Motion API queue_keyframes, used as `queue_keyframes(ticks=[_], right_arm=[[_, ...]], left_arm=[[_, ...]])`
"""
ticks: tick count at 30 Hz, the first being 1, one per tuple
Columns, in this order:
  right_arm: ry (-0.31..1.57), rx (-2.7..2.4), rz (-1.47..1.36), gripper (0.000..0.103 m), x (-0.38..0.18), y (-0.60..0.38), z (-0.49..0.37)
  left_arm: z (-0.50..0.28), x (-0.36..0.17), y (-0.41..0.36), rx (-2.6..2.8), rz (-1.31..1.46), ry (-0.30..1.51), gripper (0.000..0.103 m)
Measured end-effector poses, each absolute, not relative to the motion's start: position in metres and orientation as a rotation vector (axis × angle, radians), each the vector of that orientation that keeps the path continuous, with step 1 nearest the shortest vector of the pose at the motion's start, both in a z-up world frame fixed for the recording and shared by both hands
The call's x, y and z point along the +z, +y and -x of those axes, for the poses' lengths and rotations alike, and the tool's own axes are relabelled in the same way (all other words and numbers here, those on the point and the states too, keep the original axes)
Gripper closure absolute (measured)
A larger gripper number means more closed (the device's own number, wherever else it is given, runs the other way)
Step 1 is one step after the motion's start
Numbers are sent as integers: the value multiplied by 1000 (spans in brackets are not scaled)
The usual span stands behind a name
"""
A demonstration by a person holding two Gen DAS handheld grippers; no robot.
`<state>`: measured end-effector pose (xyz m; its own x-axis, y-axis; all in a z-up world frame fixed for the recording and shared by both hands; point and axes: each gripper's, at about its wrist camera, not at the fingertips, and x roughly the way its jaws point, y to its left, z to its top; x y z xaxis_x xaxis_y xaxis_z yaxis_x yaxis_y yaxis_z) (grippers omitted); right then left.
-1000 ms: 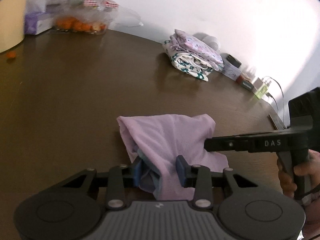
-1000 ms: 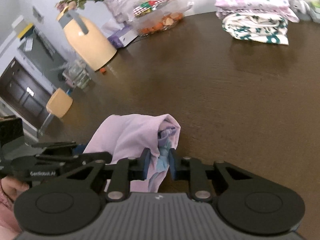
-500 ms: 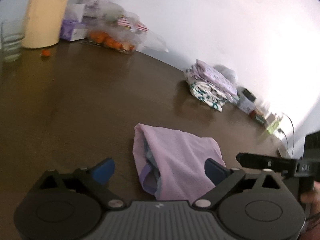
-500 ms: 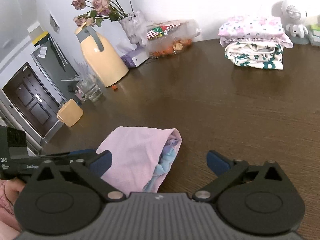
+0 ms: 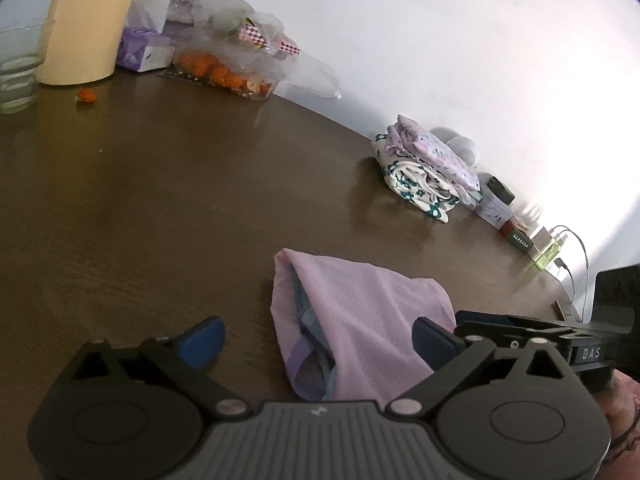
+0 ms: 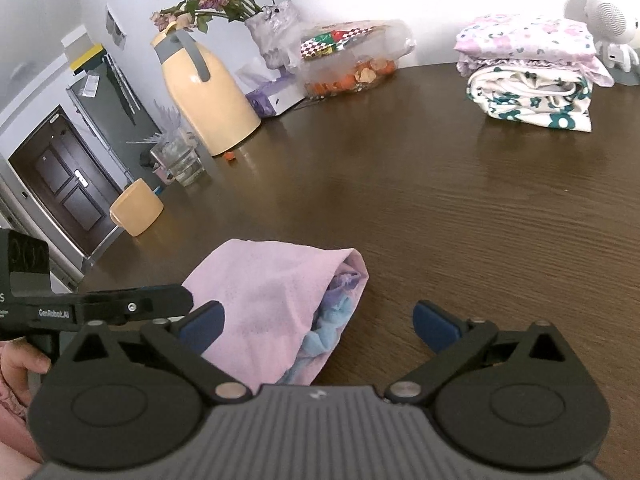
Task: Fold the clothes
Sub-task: 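Grasp the pink bundle with both grippers and lift it off the table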
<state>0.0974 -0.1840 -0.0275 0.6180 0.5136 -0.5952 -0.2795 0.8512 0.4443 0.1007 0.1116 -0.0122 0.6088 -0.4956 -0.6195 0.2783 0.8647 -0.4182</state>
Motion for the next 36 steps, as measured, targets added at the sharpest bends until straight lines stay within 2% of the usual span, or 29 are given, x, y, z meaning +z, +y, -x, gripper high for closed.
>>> queue_keyframes(ticks=[3, 5, 6, 12, 14, 16, 20, 25, 30, 36], right_arm=[[783, 478, -326, 8, -30, -182, -102], [786, 484, -327, 11, -31, -181, -105], [784, 484, -323, 14, -32, -180, -106], [772, 495, -307, 24, -33, -174, -104], [769, 501, -310, 29, -34, -171, -102], [765, 506, -317, 37, -35, -168, -100], [756, 500, -339, 46, -37, -167, -96], [753, 500, -387, 65, -42, -171, -96], [761, 514, -418, 75, -45, -173, -97], [749, 513, -467, 82, -48, -178, -95]], left_arm=[[-103, -15, 108, -464, 267, 801, 30], [-105, -15, 107, -466, 259, 798, 34], [-106, -16, 107, -470, 256, 800, 40], [-110, -18, 107, -490, 248, 801, 45], [-110, -19, 106, -501, 265, 804, 52], [-110, -21, 105, -512, 283, 808, 59], [-107, -24, 106, -516, 316, 799, 65], [-107, -28, 107, -537, 349, 805, 73], [-109, -29, 108, -555, 374, 808, 81], [-108, -29, 105, -570, 390, 795, 83]])
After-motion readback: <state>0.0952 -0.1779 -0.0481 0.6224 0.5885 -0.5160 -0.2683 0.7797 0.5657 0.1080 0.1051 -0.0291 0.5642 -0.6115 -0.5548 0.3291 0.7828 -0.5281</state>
